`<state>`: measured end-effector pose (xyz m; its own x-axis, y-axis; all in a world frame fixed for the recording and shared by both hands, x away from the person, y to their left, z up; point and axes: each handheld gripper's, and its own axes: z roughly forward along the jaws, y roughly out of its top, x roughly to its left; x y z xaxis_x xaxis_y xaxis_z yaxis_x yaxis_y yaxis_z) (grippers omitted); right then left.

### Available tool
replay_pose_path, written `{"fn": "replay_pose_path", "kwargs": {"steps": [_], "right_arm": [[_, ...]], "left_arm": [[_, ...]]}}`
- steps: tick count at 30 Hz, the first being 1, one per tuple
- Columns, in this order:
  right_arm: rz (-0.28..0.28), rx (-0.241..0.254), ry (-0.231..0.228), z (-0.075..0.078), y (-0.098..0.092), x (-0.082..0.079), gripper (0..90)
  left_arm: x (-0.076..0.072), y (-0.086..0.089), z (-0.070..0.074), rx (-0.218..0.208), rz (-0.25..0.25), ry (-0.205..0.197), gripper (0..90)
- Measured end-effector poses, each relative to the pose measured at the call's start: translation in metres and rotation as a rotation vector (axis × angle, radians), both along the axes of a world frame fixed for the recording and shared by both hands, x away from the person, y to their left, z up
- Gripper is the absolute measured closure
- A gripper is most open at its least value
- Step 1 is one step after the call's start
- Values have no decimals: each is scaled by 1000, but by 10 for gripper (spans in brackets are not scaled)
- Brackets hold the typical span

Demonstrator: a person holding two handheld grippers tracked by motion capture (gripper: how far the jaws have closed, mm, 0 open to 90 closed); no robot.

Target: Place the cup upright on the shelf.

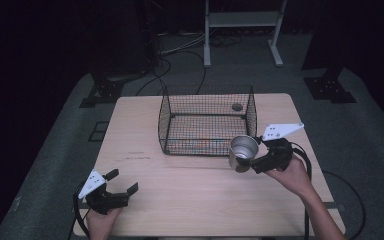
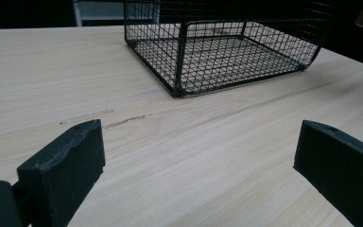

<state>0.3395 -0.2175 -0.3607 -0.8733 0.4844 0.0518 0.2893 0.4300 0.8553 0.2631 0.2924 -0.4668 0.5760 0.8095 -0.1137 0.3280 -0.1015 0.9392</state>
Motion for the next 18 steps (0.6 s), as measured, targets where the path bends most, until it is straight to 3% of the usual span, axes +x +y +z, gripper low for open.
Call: {"fn": "replay_pose_path", "kwargs": {"steps": [18], "right_arm": [[5, -7, -9, 27, 13, 23, 176]], "left_arm": [[-1, -1, -1, 4, -5, 5, 15]]}}
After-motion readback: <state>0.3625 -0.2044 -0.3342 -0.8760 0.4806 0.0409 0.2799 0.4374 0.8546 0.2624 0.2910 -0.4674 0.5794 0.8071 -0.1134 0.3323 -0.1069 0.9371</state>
